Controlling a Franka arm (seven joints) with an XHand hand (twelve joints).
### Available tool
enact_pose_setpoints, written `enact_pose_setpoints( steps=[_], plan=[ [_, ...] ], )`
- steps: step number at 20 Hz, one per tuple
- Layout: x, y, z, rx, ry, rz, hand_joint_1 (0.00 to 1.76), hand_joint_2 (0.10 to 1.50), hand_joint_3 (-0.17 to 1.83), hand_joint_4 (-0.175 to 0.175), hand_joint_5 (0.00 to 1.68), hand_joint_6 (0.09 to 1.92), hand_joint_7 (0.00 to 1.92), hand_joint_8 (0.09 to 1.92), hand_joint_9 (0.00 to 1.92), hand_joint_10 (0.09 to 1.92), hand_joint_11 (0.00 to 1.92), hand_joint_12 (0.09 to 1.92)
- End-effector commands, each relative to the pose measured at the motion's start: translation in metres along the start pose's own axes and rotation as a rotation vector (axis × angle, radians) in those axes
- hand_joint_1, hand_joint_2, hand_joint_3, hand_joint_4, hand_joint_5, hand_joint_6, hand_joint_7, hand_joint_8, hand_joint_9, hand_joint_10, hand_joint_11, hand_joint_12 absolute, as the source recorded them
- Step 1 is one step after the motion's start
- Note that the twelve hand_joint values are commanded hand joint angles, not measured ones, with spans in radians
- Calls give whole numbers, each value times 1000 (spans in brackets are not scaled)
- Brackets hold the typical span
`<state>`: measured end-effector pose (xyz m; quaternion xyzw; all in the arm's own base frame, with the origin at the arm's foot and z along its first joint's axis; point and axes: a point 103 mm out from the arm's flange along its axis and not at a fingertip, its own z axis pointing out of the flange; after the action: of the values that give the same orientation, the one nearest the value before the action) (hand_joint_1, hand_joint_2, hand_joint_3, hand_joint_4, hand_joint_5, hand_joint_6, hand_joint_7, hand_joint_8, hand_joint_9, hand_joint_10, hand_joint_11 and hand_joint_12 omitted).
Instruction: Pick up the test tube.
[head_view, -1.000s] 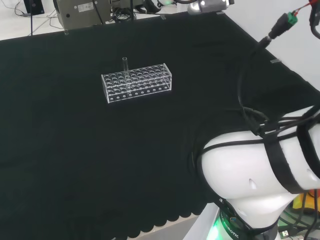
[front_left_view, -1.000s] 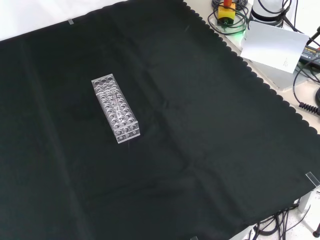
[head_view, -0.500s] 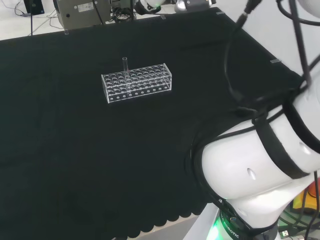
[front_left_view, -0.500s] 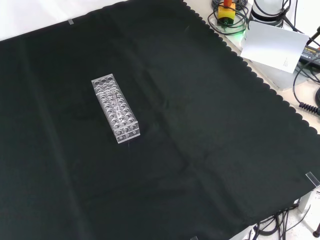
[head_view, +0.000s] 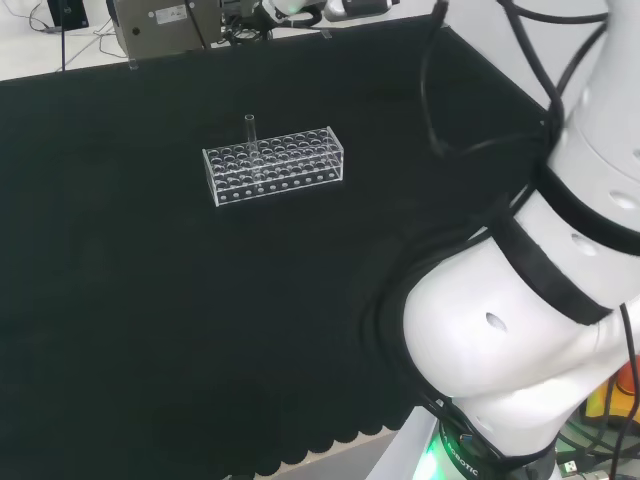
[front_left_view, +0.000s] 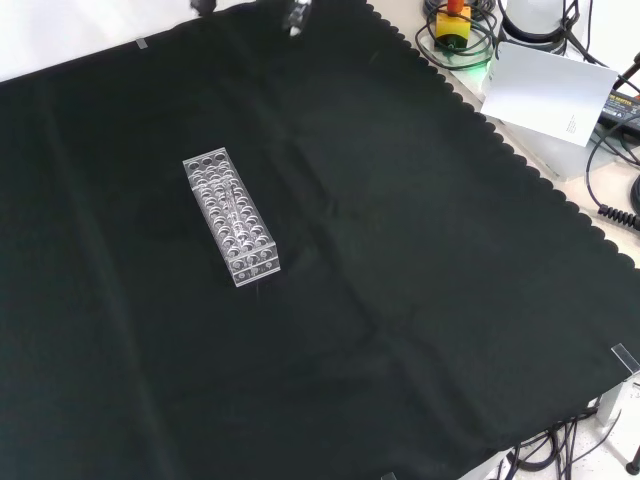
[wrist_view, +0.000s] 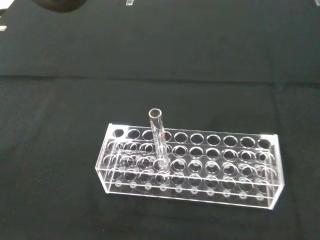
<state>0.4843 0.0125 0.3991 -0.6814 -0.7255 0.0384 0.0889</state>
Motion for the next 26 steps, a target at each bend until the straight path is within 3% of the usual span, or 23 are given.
enact_pose_setpoints(
  steps=[1,13,26],
  plan=[
    [-5,61,22,54,44,-10,742,856,293,-79,337,87,233,813,182,932,59,1563],
    [-5,124,63,155,59,-2,788,843,329,-103,434,96,338,849,276,917,137,1538],
    [-1,151,103,276,51,-26,821,826,366,-109,463,138,402,864,330,897,172,1515]
  ],
)
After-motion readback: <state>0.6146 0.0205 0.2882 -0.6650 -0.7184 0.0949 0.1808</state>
